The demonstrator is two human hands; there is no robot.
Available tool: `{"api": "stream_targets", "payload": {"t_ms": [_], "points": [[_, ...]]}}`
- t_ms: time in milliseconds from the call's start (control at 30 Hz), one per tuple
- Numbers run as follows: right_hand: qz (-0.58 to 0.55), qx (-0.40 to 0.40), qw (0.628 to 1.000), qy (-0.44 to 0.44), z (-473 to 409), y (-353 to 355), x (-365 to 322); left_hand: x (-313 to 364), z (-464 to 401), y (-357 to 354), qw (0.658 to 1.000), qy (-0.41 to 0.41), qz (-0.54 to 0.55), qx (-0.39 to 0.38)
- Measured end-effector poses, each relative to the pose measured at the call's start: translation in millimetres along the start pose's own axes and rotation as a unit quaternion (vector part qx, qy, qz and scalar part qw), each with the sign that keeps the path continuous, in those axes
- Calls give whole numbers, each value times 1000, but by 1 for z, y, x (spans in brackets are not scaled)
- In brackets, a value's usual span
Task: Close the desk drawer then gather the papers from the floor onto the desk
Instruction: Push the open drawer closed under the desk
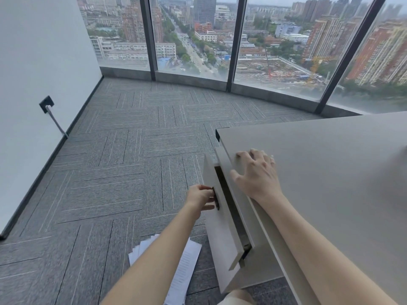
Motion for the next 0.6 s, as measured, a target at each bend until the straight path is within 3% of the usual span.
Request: {"api": "stream_targets", "payload": {"t_ms": [600], "points": [[39,5,999,-2,-3,-6,-3,3,-17,-32,999,-6,14,-32]]}}
Point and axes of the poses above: each hand's wrist, its own z-axis away from the middle knuckle, its own y-axis out of the back of the hand, x = y × z, the point moved 4 cm from there along -z, towards the middle knuckle, and after that the axes turned 14 degrees about -z, right-handed, at the moved point
